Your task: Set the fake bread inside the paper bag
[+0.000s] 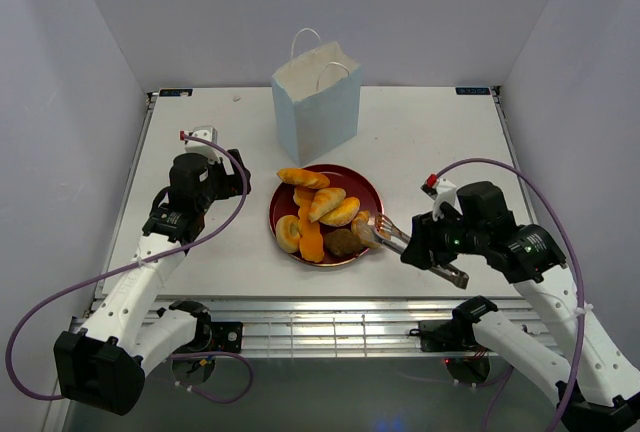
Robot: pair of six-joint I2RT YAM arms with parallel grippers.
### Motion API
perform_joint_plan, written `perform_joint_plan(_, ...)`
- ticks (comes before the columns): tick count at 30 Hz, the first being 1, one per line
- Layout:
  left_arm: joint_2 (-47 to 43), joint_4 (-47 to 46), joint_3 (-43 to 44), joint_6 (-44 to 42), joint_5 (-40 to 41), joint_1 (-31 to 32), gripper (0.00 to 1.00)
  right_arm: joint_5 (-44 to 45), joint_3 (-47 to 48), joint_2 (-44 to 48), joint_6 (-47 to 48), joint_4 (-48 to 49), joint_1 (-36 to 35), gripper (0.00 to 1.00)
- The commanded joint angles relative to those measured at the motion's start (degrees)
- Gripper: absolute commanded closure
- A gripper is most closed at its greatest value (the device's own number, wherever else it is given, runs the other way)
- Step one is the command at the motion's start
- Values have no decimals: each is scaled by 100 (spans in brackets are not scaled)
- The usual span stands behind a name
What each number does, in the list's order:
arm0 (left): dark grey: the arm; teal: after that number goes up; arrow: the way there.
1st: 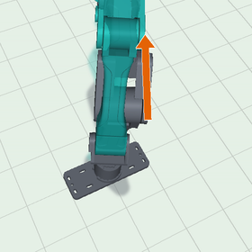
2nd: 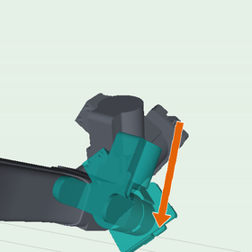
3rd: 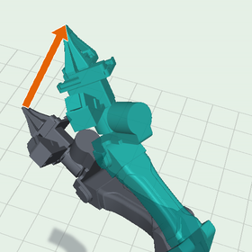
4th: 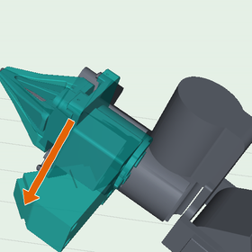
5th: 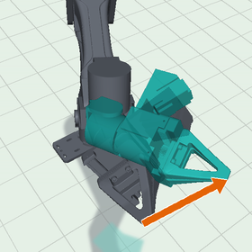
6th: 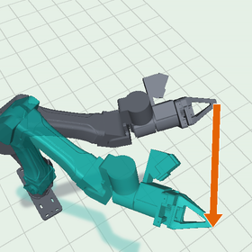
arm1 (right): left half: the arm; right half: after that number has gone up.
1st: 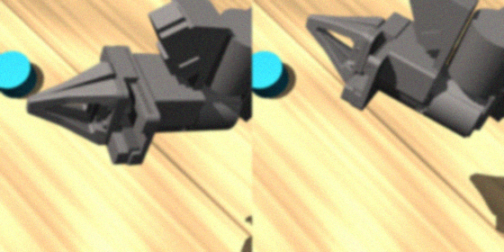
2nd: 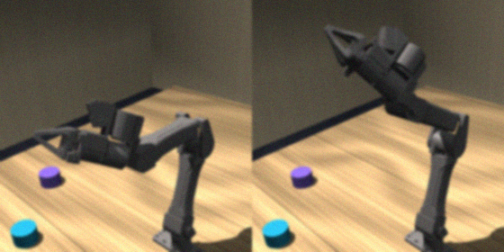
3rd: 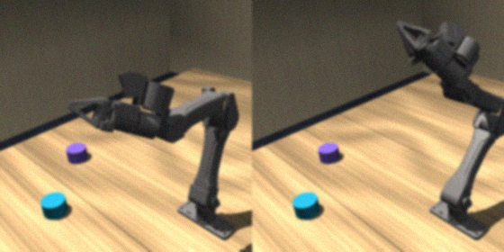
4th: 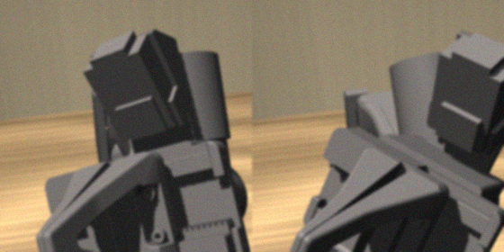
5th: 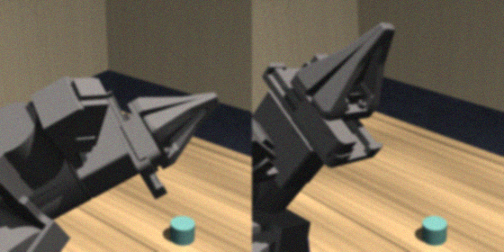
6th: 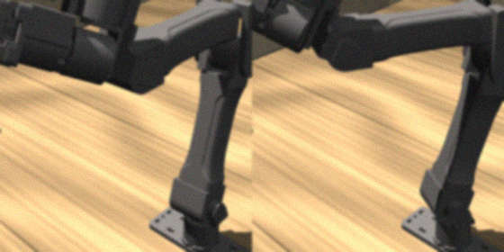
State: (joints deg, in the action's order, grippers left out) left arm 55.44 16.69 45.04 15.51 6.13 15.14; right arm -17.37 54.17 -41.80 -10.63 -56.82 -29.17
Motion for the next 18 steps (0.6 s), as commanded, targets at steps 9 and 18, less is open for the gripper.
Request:
perform_joint_plan(9, -51, -87, 84, -48, -24, 16, 2, -320, -513, 76, 123, -84, -36, 43)
perform_joint_plan(18, -51, -87, 84, -48, -112, 7, 2, -382, -592, -47, 61, 144, -54, 44)
